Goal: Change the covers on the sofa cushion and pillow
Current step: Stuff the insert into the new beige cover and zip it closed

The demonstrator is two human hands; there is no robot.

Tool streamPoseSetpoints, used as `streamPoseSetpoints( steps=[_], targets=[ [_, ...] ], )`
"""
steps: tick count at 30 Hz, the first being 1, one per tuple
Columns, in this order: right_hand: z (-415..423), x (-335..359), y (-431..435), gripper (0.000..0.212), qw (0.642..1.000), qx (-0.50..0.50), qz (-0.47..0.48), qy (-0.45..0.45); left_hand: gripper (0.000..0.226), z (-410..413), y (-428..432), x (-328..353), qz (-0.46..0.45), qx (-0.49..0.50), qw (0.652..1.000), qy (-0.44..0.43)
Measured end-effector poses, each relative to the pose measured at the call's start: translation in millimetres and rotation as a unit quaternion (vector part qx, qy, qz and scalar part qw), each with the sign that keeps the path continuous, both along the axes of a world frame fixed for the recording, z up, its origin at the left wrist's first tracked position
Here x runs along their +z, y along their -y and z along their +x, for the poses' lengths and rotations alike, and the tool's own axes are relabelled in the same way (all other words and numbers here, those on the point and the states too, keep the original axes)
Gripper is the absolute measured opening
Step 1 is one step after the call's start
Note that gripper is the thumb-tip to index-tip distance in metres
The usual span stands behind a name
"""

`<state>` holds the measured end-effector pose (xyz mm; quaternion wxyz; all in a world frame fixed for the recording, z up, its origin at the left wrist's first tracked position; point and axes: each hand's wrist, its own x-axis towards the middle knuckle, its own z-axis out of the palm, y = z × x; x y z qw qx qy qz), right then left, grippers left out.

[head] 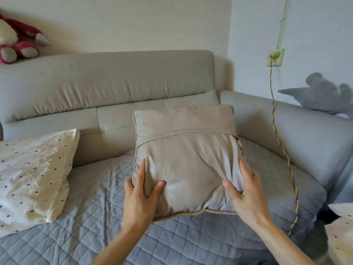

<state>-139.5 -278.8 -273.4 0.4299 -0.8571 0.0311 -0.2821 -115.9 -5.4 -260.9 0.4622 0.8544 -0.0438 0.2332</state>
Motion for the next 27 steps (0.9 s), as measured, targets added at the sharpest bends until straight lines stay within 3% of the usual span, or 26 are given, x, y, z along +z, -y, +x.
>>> streamPoseSetpoints(
  steps=[7,17,27],
  targets=[
    [115,-6,102,0.076,0.996,-0.080,-0.048,-0.017,0.074,118,102,-6,-0.016,-0.053,0.998,-0.021],
    [292,-25,184,0.071,0.986,-0.126,-0.091,-0.050,0.073,287,195,-30,0.011,-0.030,0.999,-0.004],
    [347,-65,205,0.070,0.971,-0.150,-0.139,-0.123,0.077,329,238,-75,-0.002,0.070,0.997,-0.021]
  ],
)
